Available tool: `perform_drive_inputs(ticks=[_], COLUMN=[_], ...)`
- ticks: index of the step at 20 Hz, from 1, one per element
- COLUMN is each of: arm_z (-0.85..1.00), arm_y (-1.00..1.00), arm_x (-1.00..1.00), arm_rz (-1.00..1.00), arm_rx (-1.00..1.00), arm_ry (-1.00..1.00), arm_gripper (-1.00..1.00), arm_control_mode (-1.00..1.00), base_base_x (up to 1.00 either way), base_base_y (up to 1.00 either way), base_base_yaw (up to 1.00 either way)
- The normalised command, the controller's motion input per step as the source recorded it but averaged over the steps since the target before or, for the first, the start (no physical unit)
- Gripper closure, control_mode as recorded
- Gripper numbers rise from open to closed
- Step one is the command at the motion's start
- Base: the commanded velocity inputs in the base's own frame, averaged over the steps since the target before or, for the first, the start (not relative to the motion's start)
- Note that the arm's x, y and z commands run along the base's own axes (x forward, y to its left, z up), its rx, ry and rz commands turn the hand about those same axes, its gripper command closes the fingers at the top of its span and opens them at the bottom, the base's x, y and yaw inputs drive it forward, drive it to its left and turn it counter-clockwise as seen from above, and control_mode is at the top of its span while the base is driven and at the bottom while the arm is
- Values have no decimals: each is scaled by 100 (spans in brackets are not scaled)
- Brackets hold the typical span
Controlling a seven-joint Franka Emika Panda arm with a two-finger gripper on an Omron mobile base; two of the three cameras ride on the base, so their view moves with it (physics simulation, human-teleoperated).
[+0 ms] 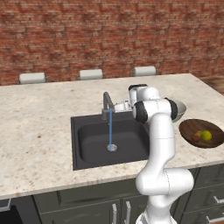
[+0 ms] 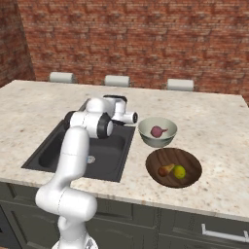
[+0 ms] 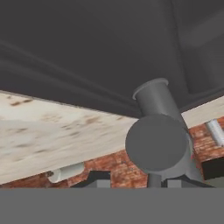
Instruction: Pick the pears from the sink and place them in one bowl. Place the onion in the other bowl. Then turn off the sink faucet.
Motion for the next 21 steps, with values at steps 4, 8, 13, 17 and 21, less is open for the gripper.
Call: perform_drive_inputs(ticks=[4, 8, 13, 17, 21], arm_z=[0, 0, -4, -14, -10], arm_y=[39, 51, 74, 98, 89], arm_x=[46, 33, 13, 4, 14], arm_rz=[10, 7, 3, 0, 1], arm_rx=[0, 0, -4, -11, -9], arm_ry=[8, 5, 0, -2, 0], arm_gripper=[100, 100, 100, 100, 100], arm_control_mode=[-100, -100, -100, -100, -100], base_base_x=[0, 0, 0, 0, 0], base_base_y=[0, 0, 0, 0, 0], base_base_yaw=[0, 0, 0, 0, 0])
